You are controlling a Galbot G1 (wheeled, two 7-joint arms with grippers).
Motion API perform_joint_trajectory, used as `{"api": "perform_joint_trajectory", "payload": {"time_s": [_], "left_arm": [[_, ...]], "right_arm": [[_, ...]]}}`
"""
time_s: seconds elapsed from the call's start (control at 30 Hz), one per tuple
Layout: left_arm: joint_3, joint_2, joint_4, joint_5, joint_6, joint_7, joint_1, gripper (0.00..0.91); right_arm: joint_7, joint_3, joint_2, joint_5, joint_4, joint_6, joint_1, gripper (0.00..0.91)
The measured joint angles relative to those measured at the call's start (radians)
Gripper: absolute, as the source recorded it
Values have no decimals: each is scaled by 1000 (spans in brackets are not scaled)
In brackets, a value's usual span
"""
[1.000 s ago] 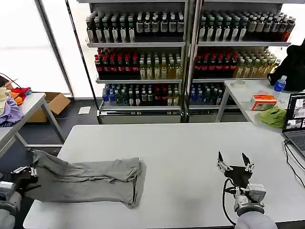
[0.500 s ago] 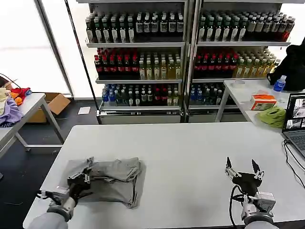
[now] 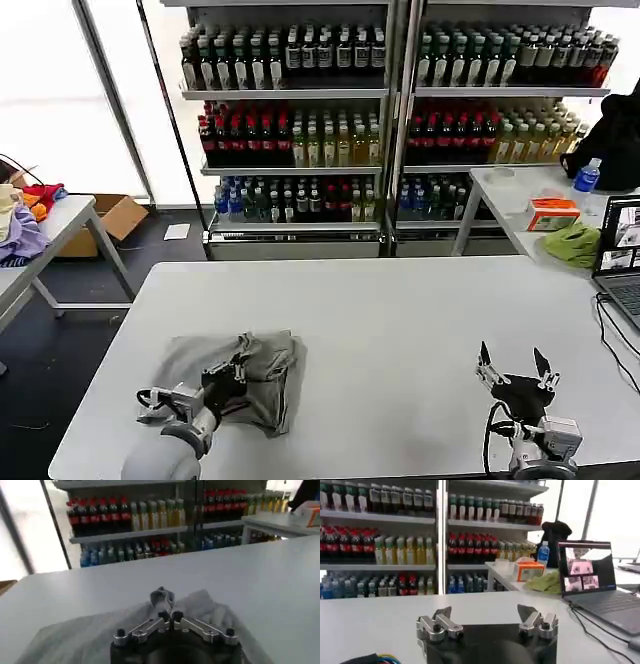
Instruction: Fold and organize the clothes.
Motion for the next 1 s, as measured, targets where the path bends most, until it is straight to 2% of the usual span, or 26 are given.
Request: {"api": "perform_joint_trajectory", "payload": {"time_s": [0.67,0.73,0.77,1.0], "left_arm": [[95,-66,54,-20,12,-10,-69,10],[102,-75,54,-31,14,-14,-75,725],[103,-79,55,-35,14,-15,-78,907],[108,-106,62,-94,-8,-25,-85,907]], "right_arm": [[-3,-11,5,-15,6,5,-13,907],[-3,-16,5,-17,0,6,-12,907],[-4,-18,5,-17,-2,6,-12,907],[-2,-25,2,-18,-13,12,-7,907]]}}
